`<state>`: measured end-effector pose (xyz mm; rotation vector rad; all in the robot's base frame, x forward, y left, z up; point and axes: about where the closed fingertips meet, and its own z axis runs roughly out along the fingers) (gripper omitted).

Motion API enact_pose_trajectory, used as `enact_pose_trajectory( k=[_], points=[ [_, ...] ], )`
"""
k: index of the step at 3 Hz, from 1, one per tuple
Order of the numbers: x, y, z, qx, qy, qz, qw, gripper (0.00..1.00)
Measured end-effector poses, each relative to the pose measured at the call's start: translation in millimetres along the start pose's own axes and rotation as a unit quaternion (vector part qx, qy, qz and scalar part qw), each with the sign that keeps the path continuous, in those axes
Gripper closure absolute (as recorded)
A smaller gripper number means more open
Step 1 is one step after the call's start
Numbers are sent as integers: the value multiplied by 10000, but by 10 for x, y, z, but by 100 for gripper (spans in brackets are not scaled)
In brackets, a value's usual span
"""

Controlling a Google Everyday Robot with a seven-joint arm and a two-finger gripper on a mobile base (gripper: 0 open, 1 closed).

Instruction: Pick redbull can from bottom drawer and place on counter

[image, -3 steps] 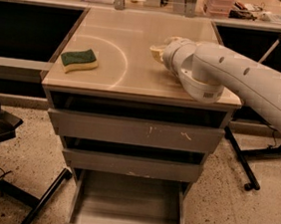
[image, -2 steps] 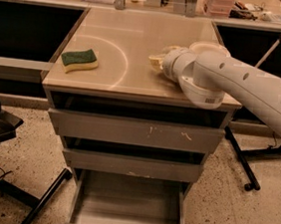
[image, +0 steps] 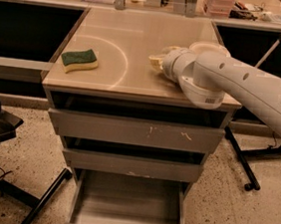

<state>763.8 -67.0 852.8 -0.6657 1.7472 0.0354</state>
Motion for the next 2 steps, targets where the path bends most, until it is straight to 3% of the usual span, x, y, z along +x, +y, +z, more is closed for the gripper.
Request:
enact_pose_trajectory(
  k=[2],
  points=[
    [-1, 1, 0, -1, 0, 0, 10000, 12]
  ],
)
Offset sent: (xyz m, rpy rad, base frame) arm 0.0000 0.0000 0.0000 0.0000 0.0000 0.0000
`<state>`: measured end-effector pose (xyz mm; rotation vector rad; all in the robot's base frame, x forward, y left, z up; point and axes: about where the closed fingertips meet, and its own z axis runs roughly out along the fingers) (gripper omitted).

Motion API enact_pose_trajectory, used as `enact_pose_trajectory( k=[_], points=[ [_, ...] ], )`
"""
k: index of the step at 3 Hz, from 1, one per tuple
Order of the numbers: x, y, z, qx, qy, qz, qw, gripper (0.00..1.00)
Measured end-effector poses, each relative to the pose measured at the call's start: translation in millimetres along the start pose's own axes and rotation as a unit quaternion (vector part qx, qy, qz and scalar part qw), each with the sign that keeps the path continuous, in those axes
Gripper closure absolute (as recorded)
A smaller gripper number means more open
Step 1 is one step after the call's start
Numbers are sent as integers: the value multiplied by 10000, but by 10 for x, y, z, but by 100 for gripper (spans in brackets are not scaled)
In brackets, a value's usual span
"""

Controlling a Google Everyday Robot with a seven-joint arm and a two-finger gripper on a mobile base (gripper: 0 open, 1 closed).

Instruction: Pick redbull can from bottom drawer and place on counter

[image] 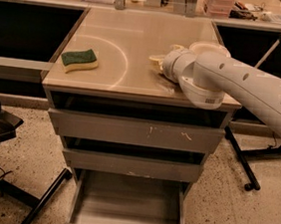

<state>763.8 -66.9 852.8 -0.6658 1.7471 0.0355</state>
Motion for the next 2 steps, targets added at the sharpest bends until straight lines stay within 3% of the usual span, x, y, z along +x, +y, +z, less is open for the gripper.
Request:
enact_pose_trajectory(
  k=[1, 2],
  points=[
    [0, 0, 0, 0, 0, 0, 10000, 0],
    [0, 0, 0, 0, 0, 0, 10000, 0]
  ],
)
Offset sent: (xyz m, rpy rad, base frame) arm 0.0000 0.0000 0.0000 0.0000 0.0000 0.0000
